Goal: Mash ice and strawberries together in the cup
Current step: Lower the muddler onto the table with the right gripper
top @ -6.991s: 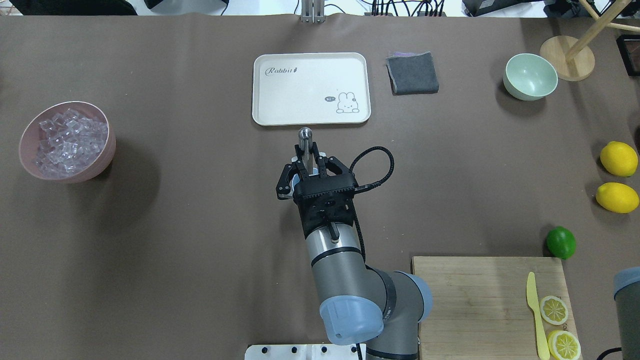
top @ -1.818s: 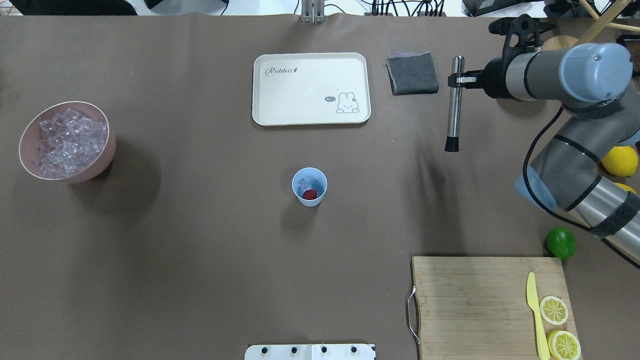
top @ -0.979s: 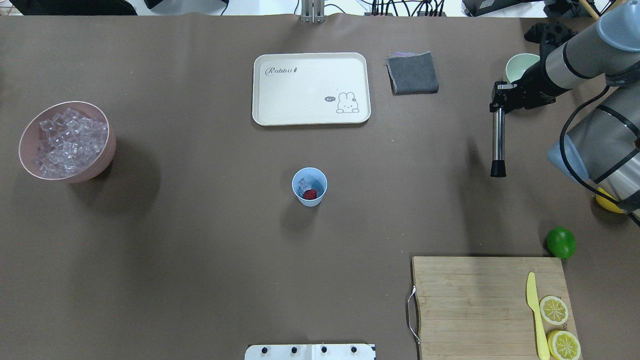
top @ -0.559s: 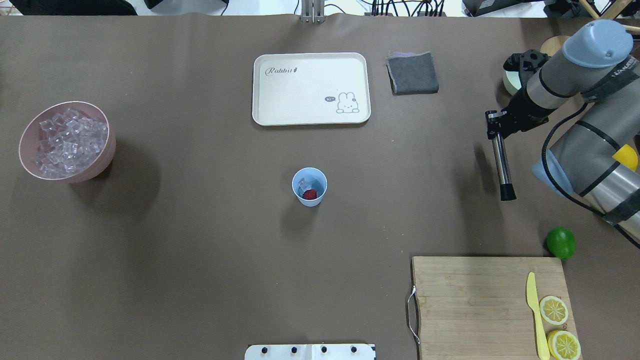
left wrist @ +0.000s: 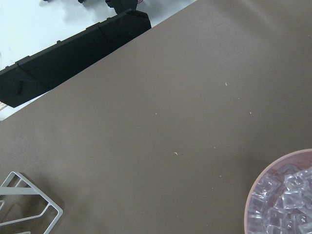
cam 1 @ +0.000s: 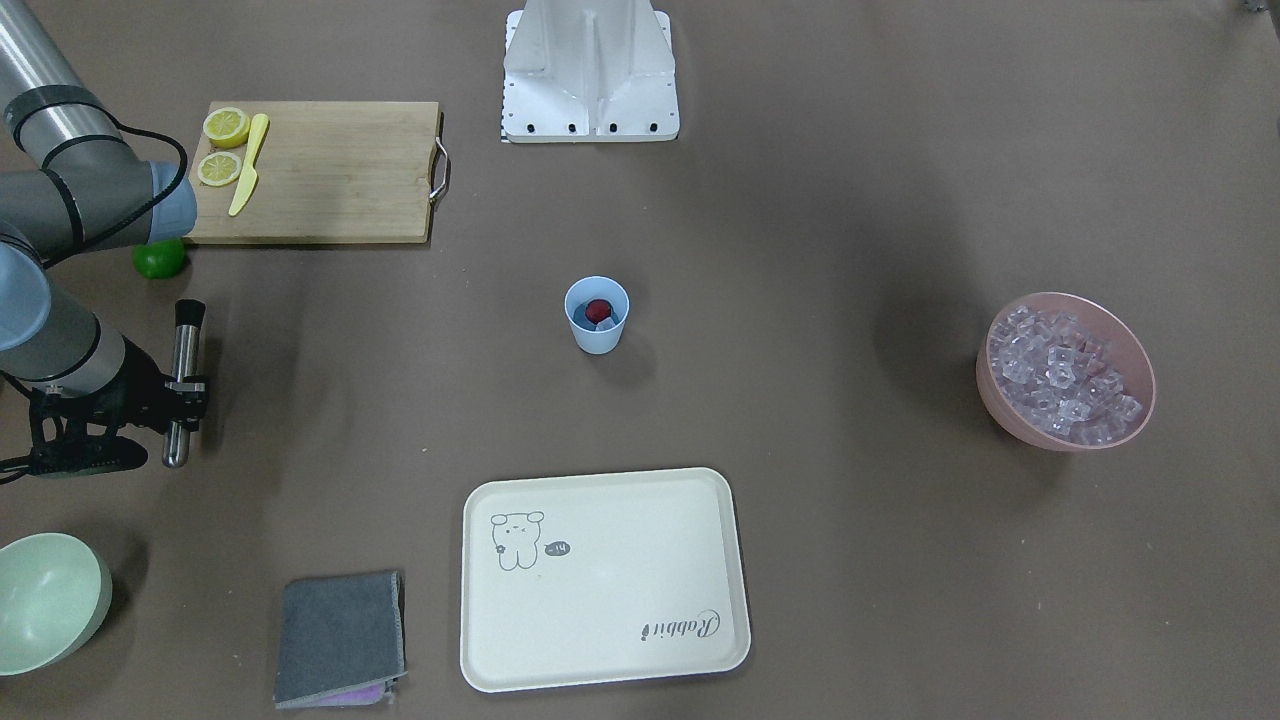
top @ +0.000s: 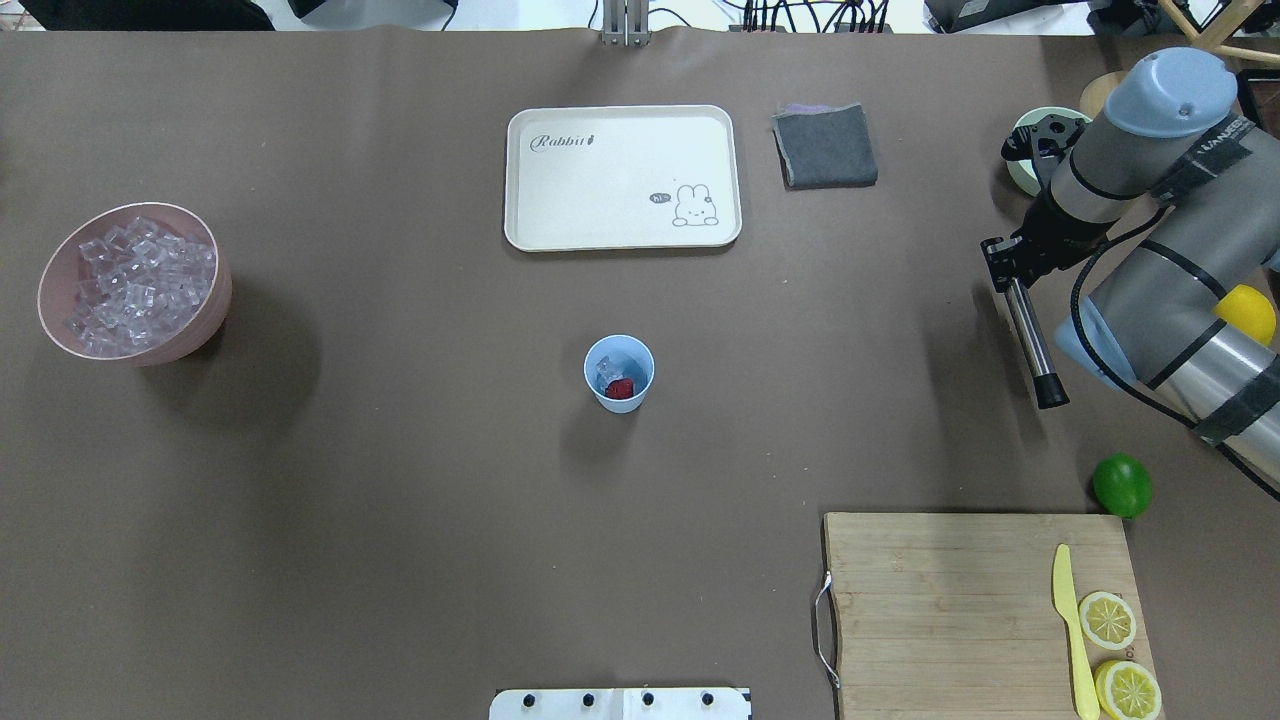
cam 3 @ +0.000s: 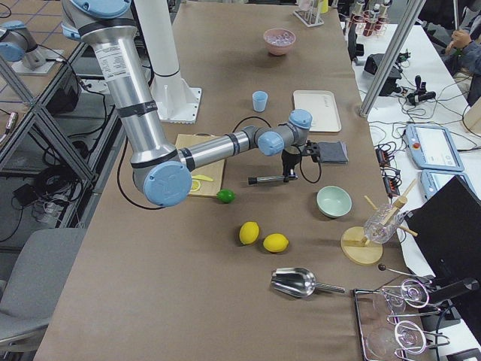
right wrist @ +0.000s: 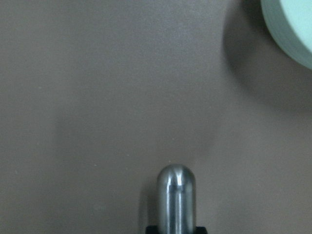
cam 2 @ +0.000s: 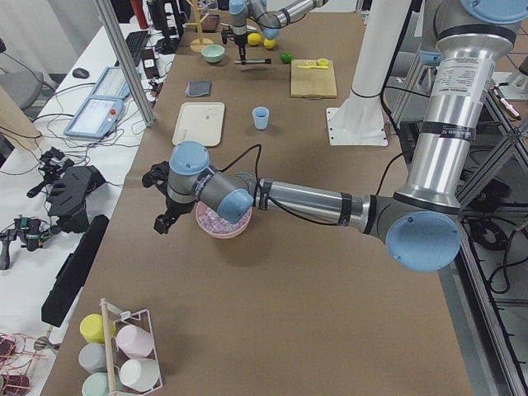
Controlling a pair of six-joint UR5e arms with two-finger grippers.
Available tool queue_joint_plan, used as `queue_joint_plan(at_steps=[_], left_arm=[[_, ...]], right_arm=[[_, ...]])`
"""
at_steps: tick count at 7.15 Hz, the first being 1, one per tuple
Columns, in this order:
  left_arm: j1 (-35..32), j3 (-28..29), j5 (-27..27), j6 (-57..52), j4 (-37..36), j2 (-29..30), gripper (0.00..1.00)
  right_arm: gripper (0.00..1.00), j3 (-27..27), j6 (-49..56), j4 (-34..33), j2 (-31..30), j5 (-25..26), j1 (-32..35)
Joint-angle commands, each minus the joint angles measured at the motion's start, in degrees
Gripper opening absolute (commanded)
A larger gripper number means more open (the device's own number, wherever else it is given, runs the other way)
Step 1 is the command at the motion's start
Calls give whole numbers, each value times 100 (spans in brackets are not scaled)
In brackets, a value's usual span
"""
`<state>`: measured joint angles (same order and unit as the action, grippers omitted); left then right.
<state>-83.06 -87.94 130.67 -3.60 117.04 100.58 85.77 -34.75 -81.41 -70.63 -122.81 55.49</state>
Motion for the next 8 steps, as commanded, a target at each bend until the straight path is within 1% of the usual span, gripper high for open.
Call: queue_joint_plan(at_steps=[1, 2, 3, 4, 5, 6, 7, 8], left_arm=[[0, -48, -24, 0, 3, -12, 97], [0, -48, -33, 0, 3, -12, 97], [0, -48, -33, 0, 3, -12, 97], [0, -57, -33, 0, 3, -12, 97], [0, -66, -33, 0, 3, -12, 97], [0, -57, -33, 0, 3, -21, 97], [0, -57, -24, 0, -5, -12, 97], [0, -48, -24, 0, -23, -12, 97]], right_arm=[[0, -166, -190, 2, 66, 2, -3], [0, -175, -190, 2, 58, 2, 14], [10, -253, -199, 2, 66, 2, 15], [54, -315, -199, 28, 66, -6, 15], [73, -298, -190, 37, 110, -24, 15], [95, -280, -190, 37, 119, -33, 15], [100, -237, -182, 29, 119, -42, 49], [100, -210, -138, -32, 180, -85, 302]])
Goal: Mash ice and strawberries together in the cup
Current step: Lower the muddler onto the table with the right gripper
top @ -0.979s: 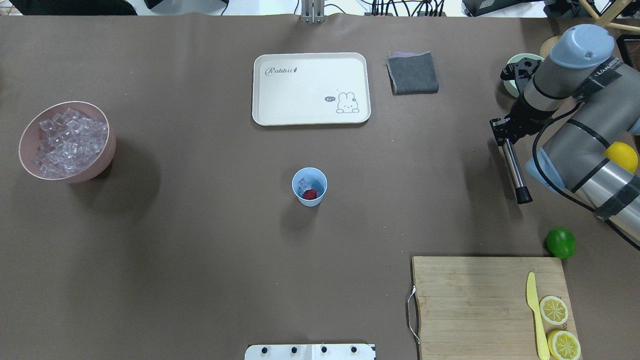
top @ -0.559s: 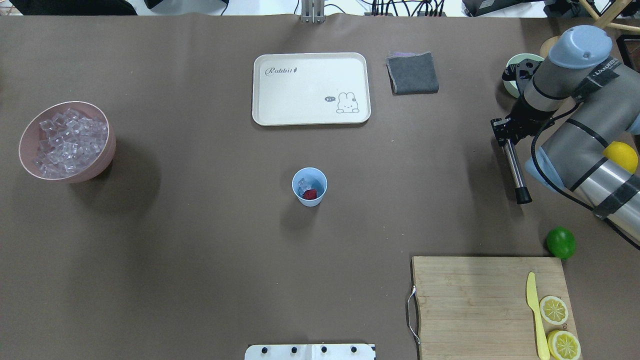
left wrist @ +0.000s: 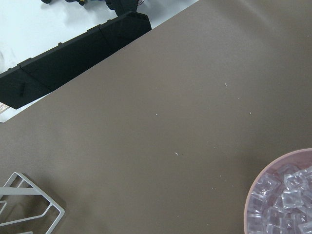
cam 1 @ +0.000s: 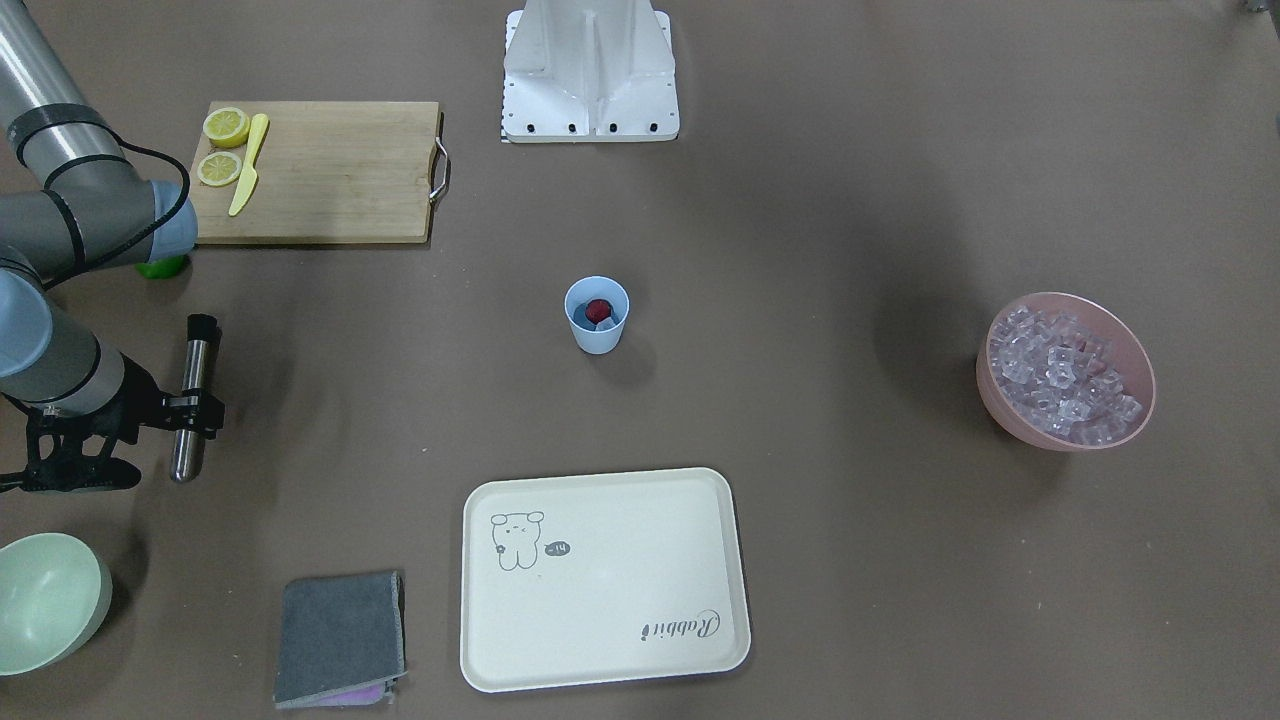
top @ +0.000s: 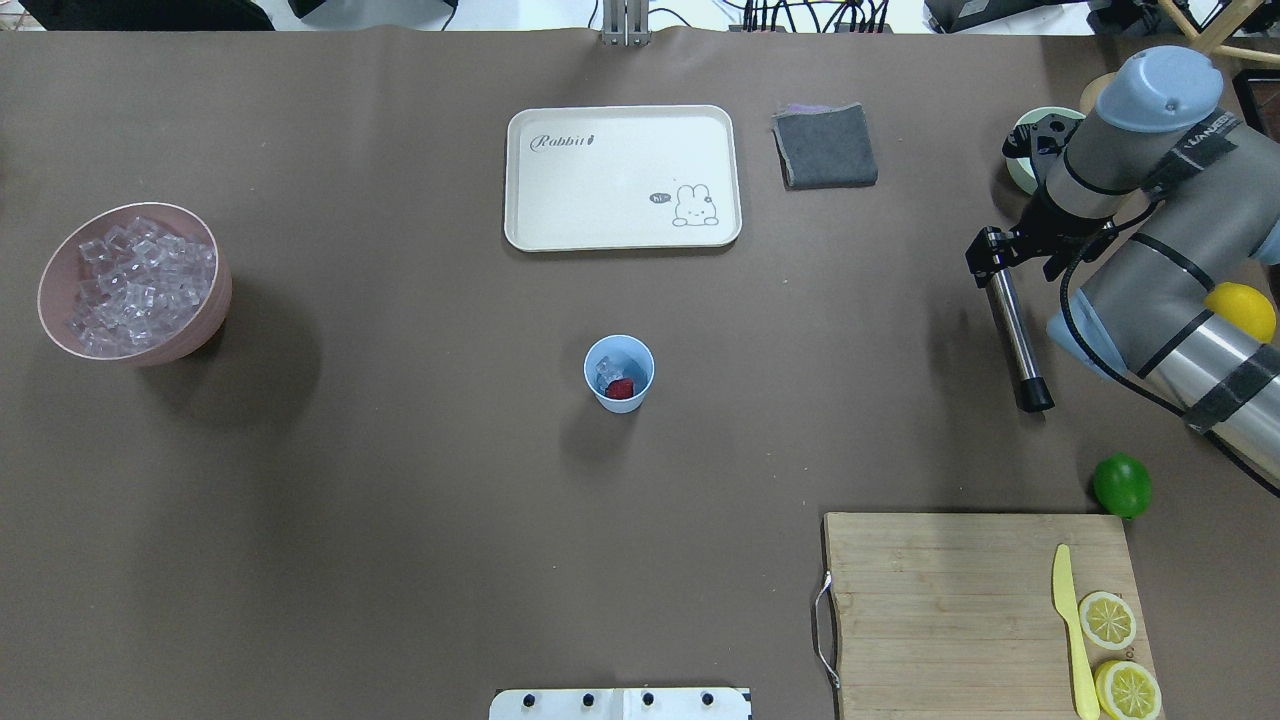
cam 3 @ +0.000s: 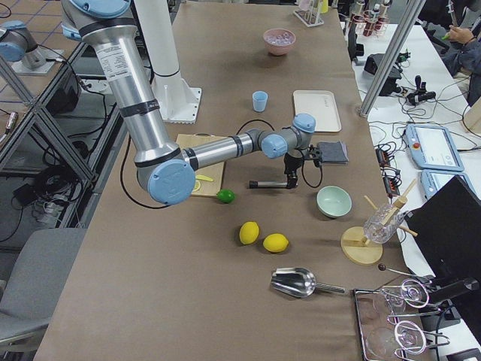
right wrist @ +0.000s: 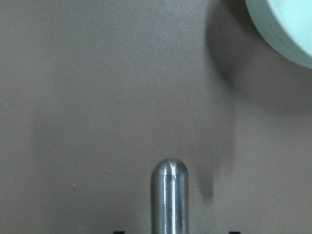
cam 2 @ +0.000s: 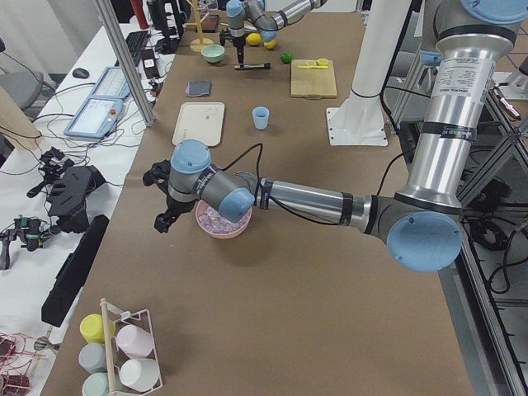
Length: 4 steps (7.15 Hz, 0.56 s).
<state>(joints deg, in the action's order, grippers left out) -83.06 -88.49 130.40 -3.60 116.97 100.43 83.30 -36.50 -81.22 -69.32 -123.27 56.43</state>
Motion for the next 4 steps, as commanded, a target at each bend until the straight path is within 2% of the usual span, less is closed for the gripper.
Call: queue_joint_plan(at_steps=[1, 3, 4], left_arm=[[-9, 25, 29, 9, -60, 3, 97], [-61, 8, 47, 17, -401, 63, 97], [-70, 16, 38, 26, -734, 99, 97]], right_arm=[[100, 98, 47, -52, 77, -309, 550], [100, 300, 125, -121, 33, -661, 1323], [100, 457, 491, -374, 7, -672, 1631]])
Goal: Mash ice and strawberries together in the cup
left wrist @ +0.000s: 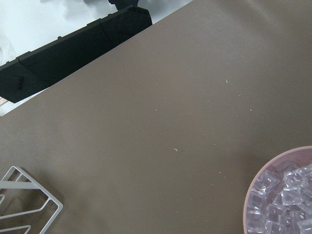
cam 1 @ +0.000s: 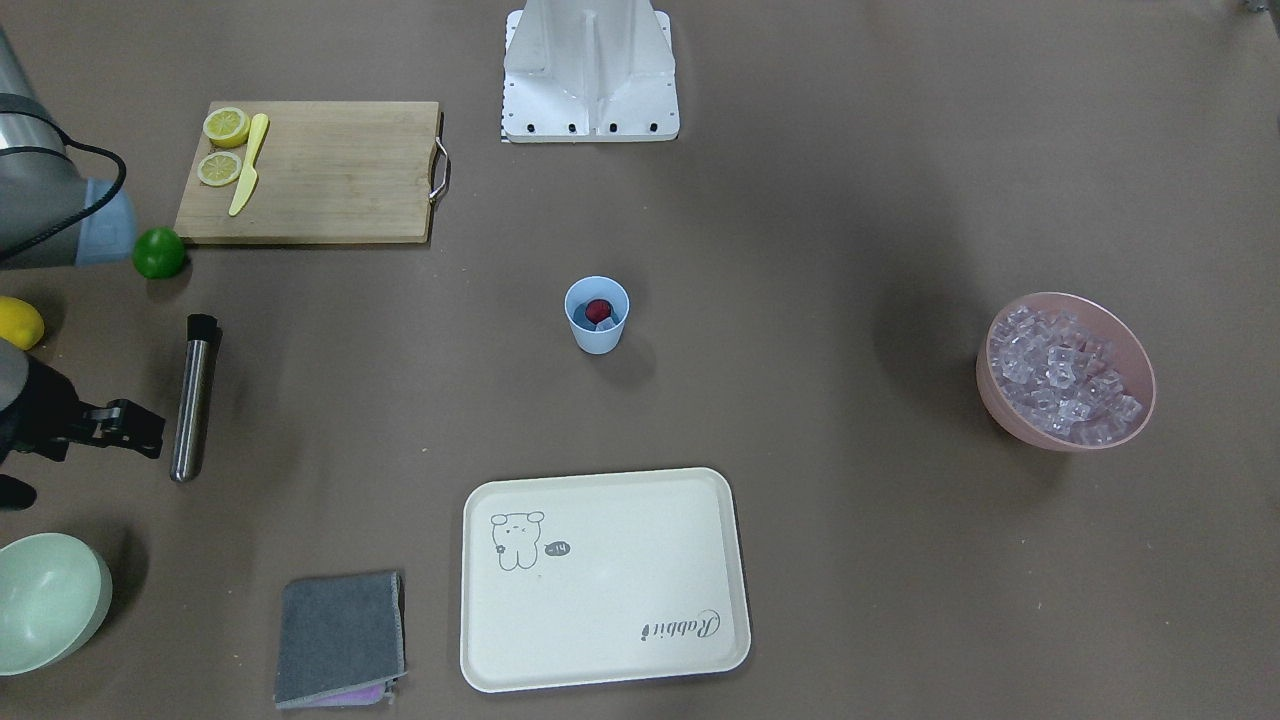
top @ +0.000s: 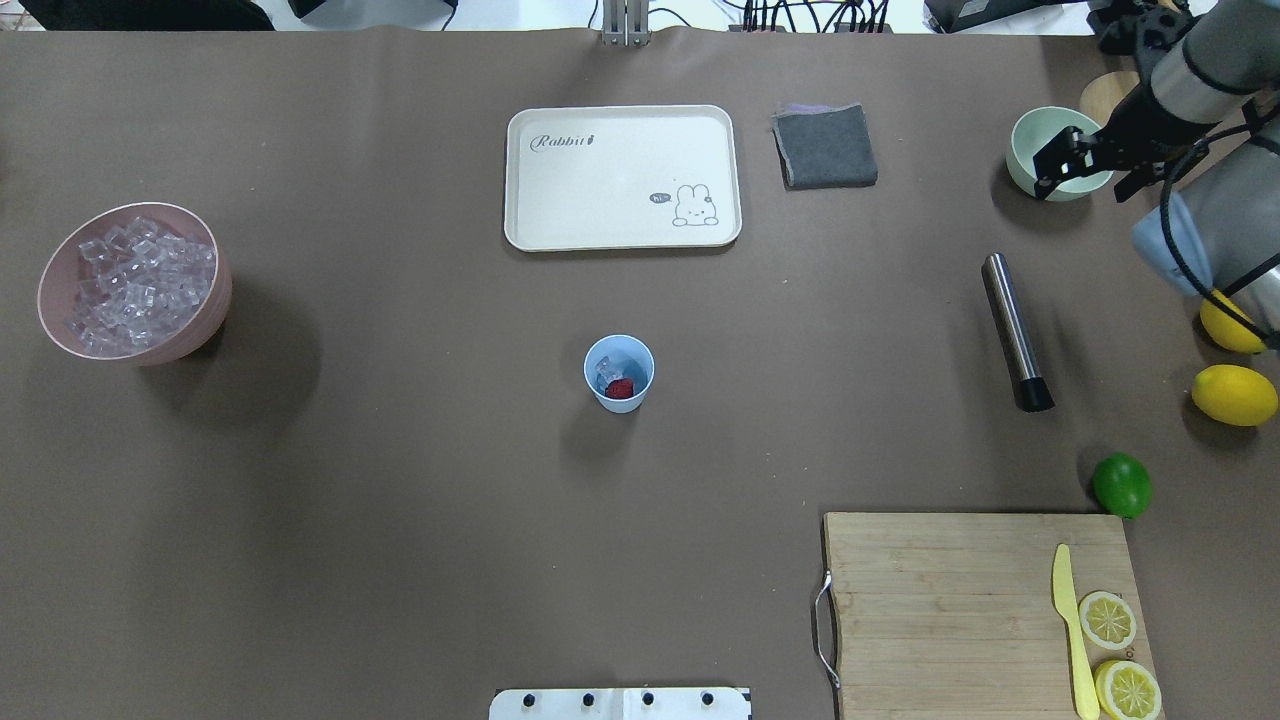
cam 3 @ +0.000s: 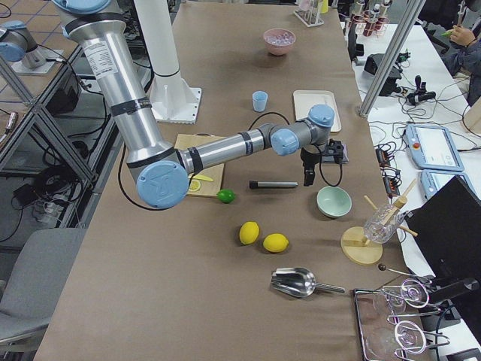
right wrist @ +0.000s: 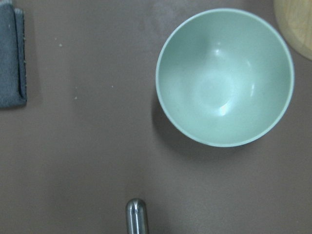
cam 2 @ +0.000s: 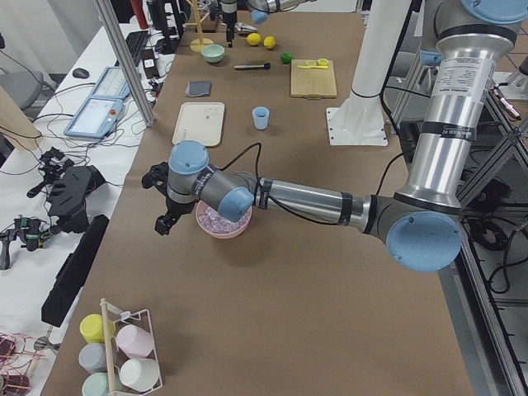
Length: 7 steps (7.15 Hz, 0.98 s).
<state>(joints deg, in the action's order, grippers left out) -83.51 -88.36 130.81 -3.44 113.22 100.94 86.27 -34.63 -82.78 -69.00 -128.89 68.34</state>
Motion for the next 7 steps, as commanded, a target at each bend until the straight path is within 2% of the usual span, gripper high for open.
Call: queue_joint_plan(at_steps=[1, 3, 5, 7], left_arm=[[-112, 11, -3, 45, -710, 83, 98], [-210, 142, -38, 89, -1335, 206, 97], [-324, 555, -47, 361, -1259, 285, 97], [-403, 749, -38, 650, -1067, 303, 98]], right_arm=[[100, 414, 804, -638, -87, -84, 617], [100, 863, 1220, -845, -560, 143, 750], [100, 979, 2070, -810, -1140, 617, 873], [100, 918, 2267, -792, -1379, 873, 874]])
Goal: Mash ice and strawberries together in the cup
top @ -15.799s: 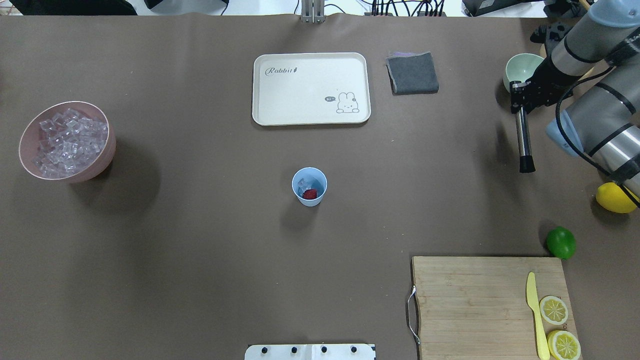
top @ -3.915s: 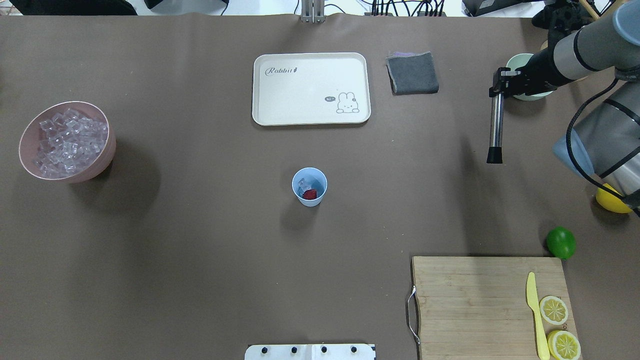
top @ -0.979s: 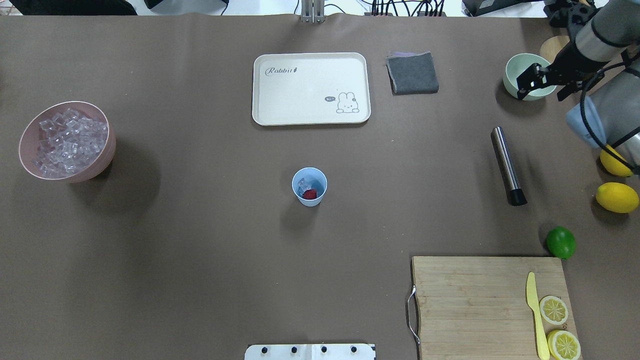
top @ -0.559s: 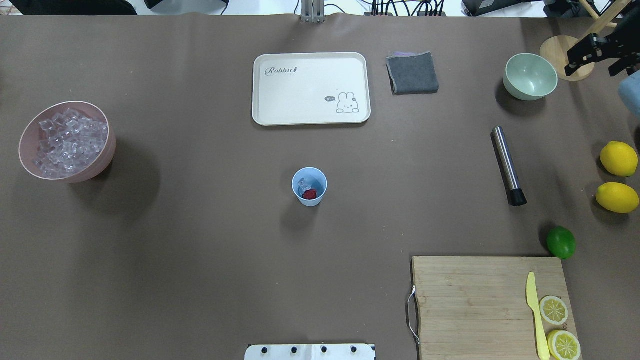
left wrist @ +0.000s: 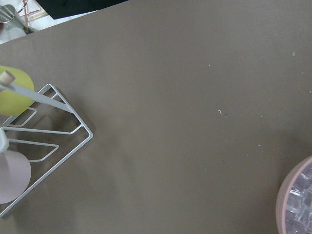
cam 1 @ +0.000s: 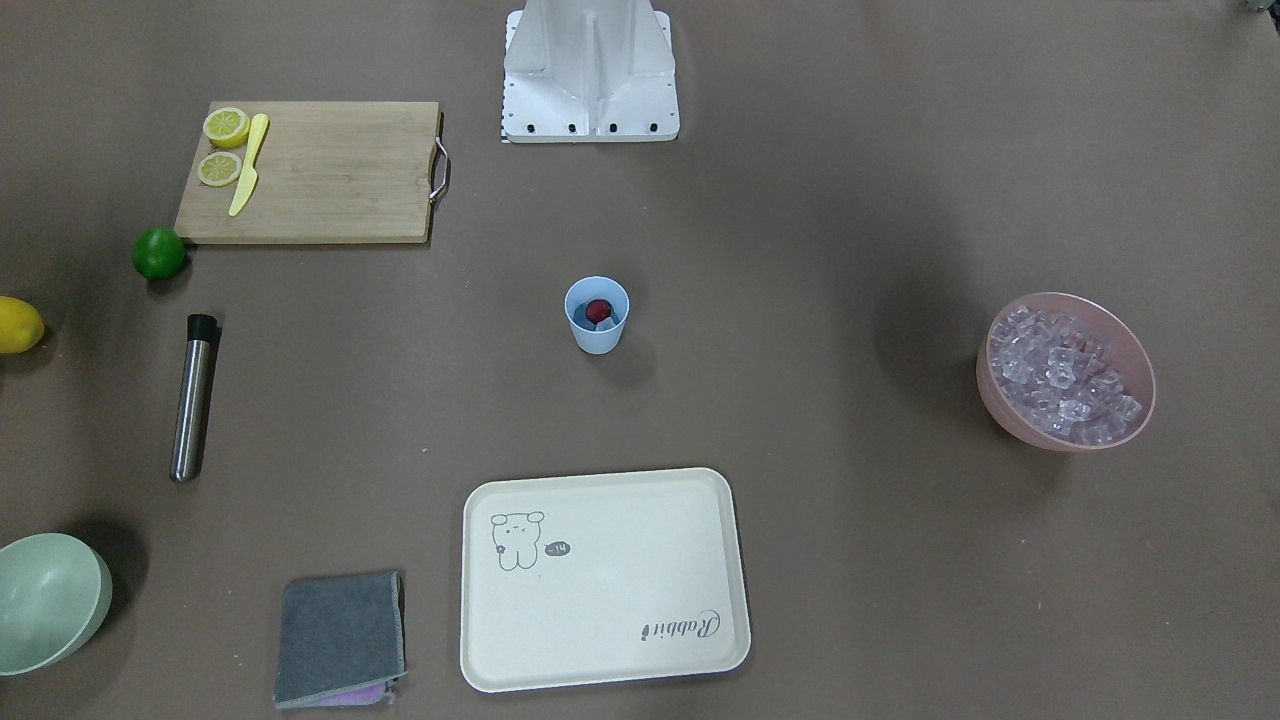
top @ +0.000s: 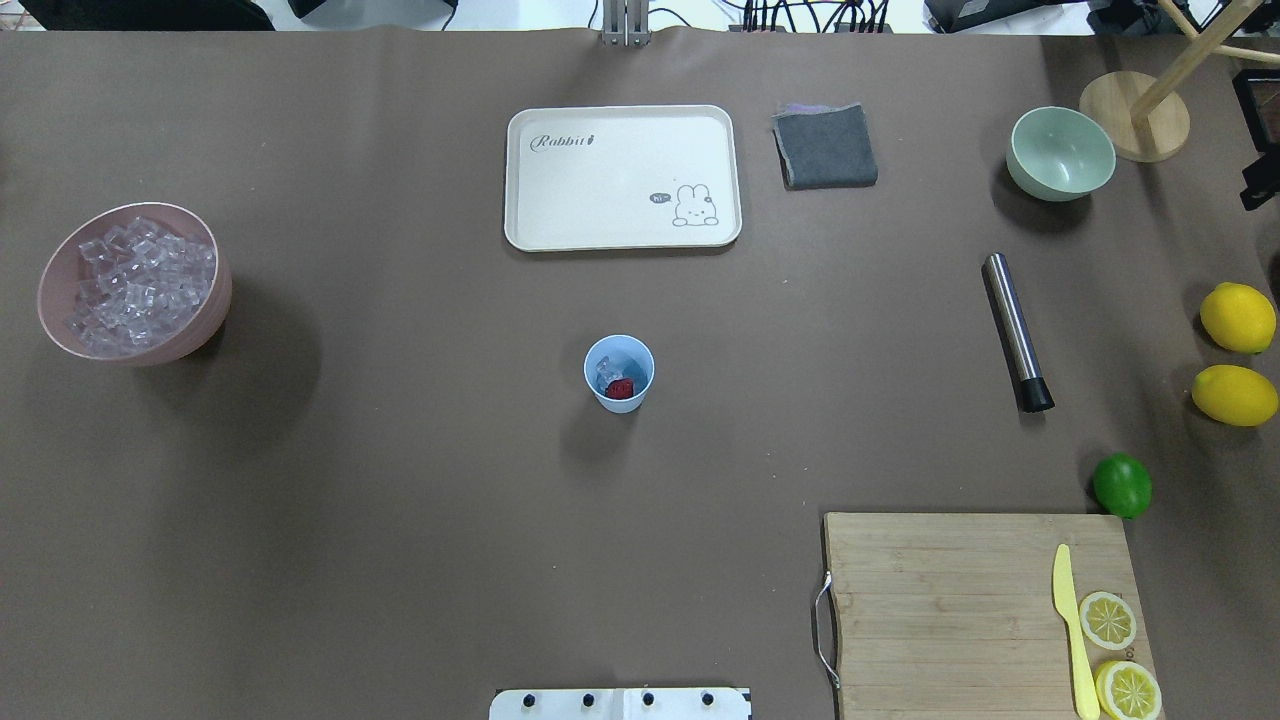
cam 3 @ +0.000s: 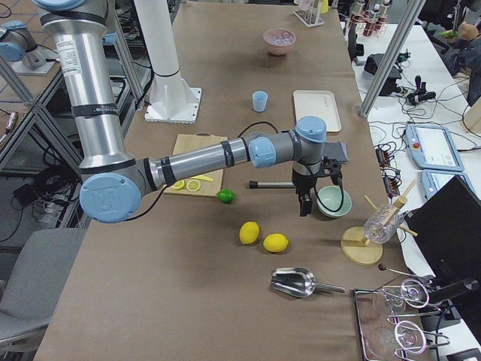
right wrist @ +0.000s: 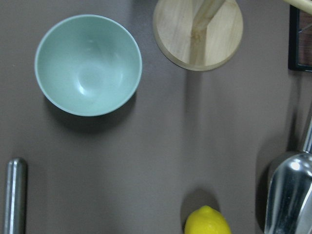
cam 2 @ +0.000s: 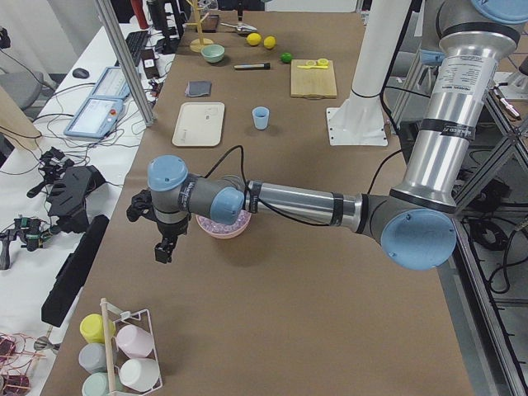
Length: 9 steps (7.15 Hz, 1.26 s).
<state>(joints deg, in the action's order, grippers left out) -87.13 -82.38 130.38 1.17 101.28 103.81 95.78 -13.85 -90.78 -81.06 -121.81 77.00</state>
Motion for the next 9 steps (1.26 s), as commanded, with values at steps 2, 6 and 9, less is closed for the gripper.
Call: queue_joint_plan(at_steps=[2, 6, 9], left_arm=[[-41, 607, 5, 794, 934, -1, 98], [2, 1321, -241, 1365, 1719, -1, 98], [196, 1313, -249, 1738, 1720, -1, 98]], right_arm=[[100, -25, 225, 8, -209, 158, 17], [100, 46, 216, 8, -200, 105, 245], [100, 54, 181, 17, -130, 113, 245]])
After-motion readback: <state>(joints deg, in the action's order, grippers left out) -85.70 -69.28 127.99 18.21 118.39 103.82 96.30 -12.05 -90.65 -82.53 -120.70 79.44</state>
